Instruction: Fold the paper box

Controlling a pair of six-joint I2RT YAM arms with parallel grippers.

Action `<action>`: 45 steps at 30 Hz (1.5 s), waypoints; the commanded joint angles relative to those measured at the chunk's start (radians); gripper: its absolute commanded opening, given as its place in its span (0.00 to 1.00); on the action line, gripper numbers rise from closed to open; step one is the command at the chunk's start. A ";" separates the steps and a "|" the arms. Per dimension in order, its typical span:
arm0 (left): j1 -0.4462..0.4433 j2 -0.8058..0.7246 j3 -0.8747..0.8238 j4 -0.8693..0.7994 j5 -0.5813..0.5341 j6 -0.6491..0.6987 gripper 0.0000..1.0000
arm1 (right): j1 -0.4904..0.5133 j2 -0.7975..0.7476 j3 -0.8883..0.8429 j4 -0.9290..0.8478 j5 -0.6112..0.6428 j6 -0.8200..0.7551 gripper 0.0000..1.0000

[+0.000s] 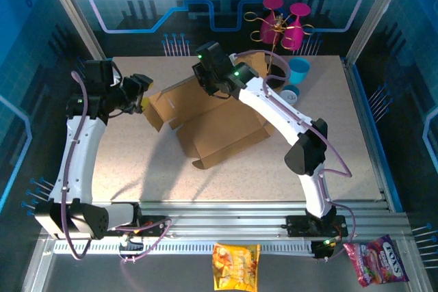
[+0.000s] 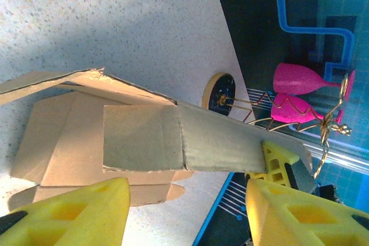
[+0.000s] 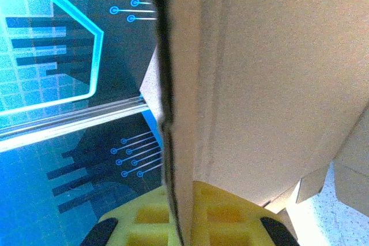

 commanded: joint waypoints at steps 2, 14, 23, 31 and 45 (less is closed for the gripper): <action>-0.012 0.020 -0.044 0.128 0.057 -0.045 0.55 | -0.009 -0.048 -0.058 0.033 -0.024 0.051 0.00; -0.058 0.038 -0.101 0.112 0.026 -0.024 0.54 | -0.010 -0.084 -0.159 0.113 -0.045 0.087 0.00; -0.057 0.028 -0.120 0.096 -0.015 0.008 0.54 | -0.004 -0.094 -0.162 0.147 -0.052 0.106 0.00; -0.052 0.043 -0.136 0.134 -0.002 -0.003 0.54 | 0.006 -0.121 -0.239 0.247 -0.036 0.119 0.00; -0.060 0.120 -0.134 0.273 0.047 -0.071 0.31 | 0.004 -0.156 -0.337 0.338 -0.066 0.147 0.00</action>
